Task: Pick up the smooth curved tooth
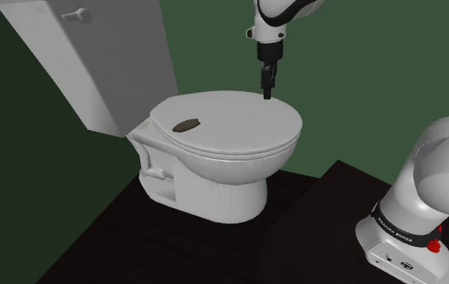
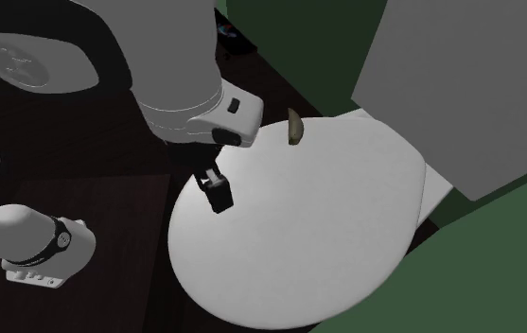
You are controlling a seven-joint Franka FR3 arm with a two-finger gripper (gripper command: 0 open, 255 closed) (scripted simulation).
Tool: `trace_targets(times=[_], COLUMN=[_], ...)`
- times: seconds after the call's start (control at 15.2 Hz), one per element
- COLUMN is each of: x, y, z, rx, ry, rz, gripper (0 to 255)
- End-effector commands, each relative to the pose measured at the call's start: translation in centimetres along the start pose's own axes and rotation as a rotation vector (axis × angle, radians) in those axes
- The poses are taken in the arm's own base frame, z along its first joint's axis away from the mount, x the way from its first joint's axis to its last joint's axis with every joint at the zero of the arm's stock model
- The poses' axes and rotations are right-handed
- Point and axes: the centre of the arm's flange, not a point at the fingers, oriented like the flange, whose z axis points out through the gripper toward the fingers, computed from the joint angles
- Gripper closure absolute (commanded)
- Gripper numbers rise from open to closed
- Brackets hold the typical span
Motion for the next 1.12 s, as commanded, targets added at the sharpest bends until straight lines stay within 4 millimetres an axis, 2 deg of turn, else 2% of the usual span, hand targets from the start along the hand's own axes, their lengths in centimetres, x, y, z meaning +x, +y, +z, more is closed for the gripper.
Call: trace_targets(times=[0.0, 0.53, 1.06], x=[2.4, 12.1, 21.3], y=[0.0, -1.2, -4.5], z=[0.8, 3.1, 5.0], rx=[0.002, 0.011, 0.02], ry=[0.01, 0.046, 0.083], rz=[-0.06, -0.289, -0.519], gripper=[0, 0, 0])
